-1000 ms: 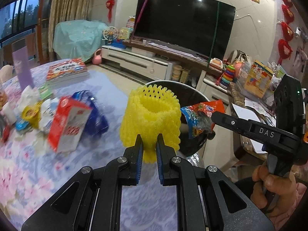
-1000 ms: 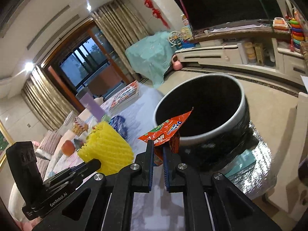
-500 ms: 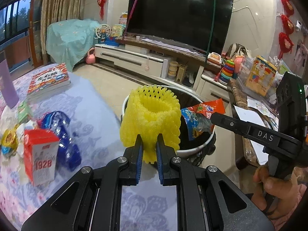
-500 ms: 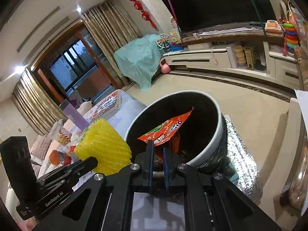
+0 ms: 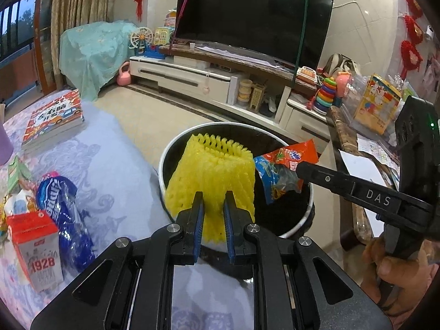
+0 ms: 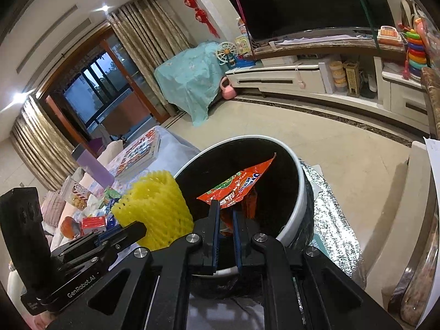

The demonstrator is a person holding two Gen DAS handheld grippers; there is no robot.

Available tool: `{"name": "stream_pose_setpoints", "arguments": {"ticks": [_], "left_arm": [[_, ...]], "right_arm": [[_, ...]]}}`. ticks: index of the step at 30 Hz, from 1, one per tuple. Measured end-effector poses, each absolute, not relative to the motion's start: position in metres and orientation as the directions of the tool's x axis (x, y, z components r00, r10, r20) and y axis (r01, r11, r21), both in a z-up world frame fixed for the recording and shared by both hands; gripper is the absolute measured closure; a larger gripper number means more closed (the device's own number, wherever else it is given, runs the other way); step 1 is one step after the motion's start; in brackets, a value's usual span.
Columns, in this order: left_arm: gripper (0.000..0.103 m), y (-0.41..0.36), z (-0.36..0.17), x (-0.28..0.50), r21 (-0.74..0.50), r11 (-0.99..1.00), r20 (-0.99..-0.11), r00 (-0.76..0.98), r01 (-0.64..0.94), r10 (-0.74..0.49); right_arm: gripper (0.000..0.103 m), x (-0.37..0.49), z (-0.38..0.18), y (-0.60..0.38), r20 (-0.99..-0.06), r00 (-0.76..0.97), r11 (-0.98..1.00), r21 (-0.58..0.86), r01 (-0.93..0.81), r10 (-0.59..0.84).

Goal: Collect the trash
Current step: 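Carry both items over the trash bin and open both grippers to drop them, then move the left gripper to the red milk carton and grasp it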

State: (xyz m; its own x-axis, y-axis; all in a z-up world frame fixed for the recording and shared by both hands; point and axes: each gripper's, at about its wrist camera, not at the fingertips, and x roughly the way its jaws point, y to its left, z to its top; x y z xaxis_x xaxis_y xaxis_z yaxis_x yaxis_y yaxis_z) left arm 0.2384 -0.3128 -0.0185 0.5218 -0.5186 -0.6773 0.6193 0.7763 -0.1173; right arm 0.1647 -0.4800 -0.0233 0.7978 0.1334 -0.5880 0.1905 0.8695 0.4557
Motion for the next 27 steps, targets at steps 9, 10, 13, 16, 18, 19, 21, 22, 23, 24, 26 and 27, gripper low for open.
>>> {"name": "stream_pose_setpoints", "arguments": {"ticks": [9, 10, 13, 16, 18, 19, 21, 22, 23, 24, 26, 27], "left_arm": [[0.042, -0.307, -0.02, 0.232, -0.112, 0.789, -0.675, 0.537, 0.604, -0.507], [0.042, -0.303, -0.02, 0.231, -0.118, 0.795, -0.675, 0.54, 0.595, -0.504], [0.042, -0.292, -0.022, 0.23, -0.146, 0.804, -0.672, 0.538, 0.577, -0.509], [0.041, -0.282, -0.022, 0.229, -0.163, 0.811, -0.669, 0.541, 0.562, -0.51], [0.041, -0.275, -0.021, 0.224, -0.169, 0.814, -0.662, 0.547, 0.556, -0.512], [0.041, -0.272, -0.022, 0.223, -0.171, 0.815, -0.661, 0.549, 0.554, -0.512], [0.041, -0.265, -0.023, 0.217, -0.172, 0.818, -0.66, 0.552, 0.549, -0.509], [0.041, -0.261, -0.024, 0.214, -0.172, 0.819, -0.659, 0.554, 0.547, -0.509], [0.041, -0.255, -0.026, 0.21, -0.17, 0.822, -0.66, 0.557, 0.543, -0.504], [0.041, -0.252, -0.027, 0.208, -0.167, 0.825, -0.661, 0.56, 0.539, -0.499], [0.041, -0.24, -0.03, 0.203, -0.171, 0.833, -0.664, 0.563, 0.527, -0.492], [0.041, -0.234, -0.031, 0.2, -0.174, 0.835, -0.665, 0.563, 0.522, -0.49]], "right_arm": [[0.07, 0.165, -0.025, -0.485, -0.604, 0.787, 0.864, 0.456, 0.216, 0.122], [0.058, 0.163, -0.024, -0.485, -0.599, 0.792, 0.863, 0.458, 0.216, 0.12], [0.052, 0.159, -0.019, -0.483, -0.591, 0.799, 0.867, 0.449, 0.216, 0.107], [0.036, 0.152, -0.016, -0.481, -0.575, 0.811, 0.865, 0.455, 0.212, 0.103], [0.034, 0.148, -0.013, -0.478, -0.567, 0.818, 0.864, 0.455, 0.213, 0.097], [0.034, 0.145, -0.012, -0.477, -0.562, 0.821, 0.863, 0.458, 0.213, 0.095], [0.032, 0.141, -0.01, -0.474, -0.556, 0.826, 0.862, 0.461, 0.21, 0.096], [0.03, 0.138, -0.01, -0.472, -0.555, 0.826, 0.863, 0.461, 0.209, 0.097], [0.028, 0.136, -0.01, -0.47, -0.554, 0.827, 0.863, 0.461, 0.208, 0.097], [0.026, 0.134, -0.01, -0.466, -0.552, 0.828, 0.863, 0.463, 0.204, 0.1], [0.025, 0.131, -0.01, -0.461, -0.55, 0.828, 0.865, 0.463, 0.196, 0.107], [0.025, 0.129, -0.01, -0.456, -0.549, 0.828, 0.866, 0.463, 0.188, 0.114]]}}
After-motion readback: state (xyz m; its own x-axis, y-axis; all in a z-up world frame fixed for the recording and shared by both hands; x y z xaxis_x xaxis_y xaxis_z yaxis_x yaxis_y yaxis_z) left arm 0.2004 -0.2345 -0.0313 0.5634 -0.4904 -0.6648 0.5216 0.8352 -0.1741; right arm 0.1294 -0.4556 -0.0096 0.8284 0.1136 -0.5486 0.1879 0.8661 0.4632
